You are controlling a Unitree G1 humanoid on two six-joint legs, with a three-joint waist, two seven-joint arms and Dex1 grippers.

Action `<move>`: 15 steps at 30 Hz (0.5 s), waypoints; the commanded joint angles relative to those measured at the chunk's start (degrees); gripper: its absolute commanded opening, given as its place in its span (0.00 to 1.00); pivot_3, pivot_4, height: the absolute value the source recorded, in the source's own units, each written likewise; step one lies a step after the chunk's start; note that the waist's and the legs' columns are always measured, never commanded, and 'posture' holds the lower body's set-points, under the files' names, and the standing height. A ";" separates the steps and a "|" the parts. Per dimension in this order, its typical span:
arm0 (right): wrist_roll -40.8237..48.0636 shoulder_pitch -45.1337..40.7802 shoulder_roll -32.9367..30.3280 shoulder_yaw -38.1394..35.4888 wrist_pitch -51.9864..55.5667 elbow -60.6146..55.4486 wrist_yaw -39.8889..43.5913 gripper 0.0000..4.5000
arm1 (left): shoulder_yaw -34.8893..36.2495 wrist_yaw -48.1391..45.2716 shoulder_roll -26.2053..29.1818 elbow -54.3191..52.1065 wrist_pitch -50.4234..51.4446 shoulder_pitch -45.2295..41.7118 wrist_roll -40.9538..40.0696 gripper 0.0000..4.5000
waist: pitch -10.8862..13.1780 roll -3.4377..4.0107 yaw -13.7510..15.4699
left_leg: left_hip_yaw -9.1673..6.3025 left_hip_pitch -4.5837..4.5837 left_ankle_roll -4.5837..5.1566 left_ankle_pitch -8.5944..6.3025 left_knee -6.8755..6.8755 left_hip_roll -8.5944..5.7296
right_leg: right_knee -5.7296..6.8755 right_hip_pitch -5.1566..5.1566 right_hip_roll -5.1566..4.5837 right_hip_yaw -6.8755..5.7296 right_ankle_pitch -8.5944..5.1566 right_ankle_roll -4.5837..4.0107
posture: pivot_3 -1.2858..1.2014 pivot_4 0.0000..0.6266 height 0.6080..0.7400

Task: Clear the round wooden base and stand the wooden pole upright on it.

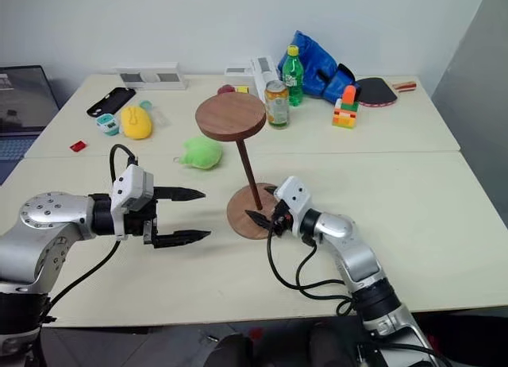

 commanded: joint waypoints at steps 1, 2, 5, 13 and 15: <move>-0.15 1.42 -3.25 -2.31 -0.13 -4.35 1.15 0.79 | 0.86 3.58 0.91 -1.07 2.14 -1.52 1.59 1.00 | 0.00 0.00 0.10 | 0.00 0.00 0.00 0.00 0.00 -0.01 | -0.01 0.02 -0.01 0.00 0.00 0.00 | 0.52 0.24 1.00; 0.45 2.23 -5.20 -3.67 0.41 -6.15 1.79 0.79 | 1.33 4.66 0.76 -0.88 1.96 -1.58 2.00 1.00 | 0.00 0.00 0.09 | 0.00 0.00 0.00 0.00 0.00 -0.02 | -0.04 0.03 -0.02 -0.01 0.00 0.00 | 0.52 0.24 1.00; 5.34 5.45 -13.36 -9.99 4.32 -14.93 6.46 0.79 | 1.37 7.78 2.88 -0.25 4.21 -0.98 5.12 1.00 | 0.10 0.05 0.42 | -0.01 -0.04 0.01 0.00 0.00 -0.04 | -0.11 0.03 -0.05 0.00 0.00 0.00 | 0.52 0.24 1.00; 19.29 15.74 -29.85 -26.82 11.71 -30.24 15.33 0.79 | 3.32 5.00 5.22 6.07 0.33 -1.36 5.66 1.00 | 0.23 0.12 1.05 | 0.00 -0.04 0.04 -0.02 -0.09 0.03 | -0.38 0.19 0.00 -0.09 0.00 0.00 | 0.52 0.24 1.00; 20.77 17.27 -31.41 -29.39 12.59 -31.62 15.58 0.79 | 3.78 4.40 5.10 7.40 -0.70 -1.67 5.49 1.00 | 0.24 0.12 1.23 | -0.01 -0.03 0.04 -0.02 -0.08 0.03 | -0.39 0.22 0.00 -0.10 0.01 0.00 | 0.52 0.24 1.00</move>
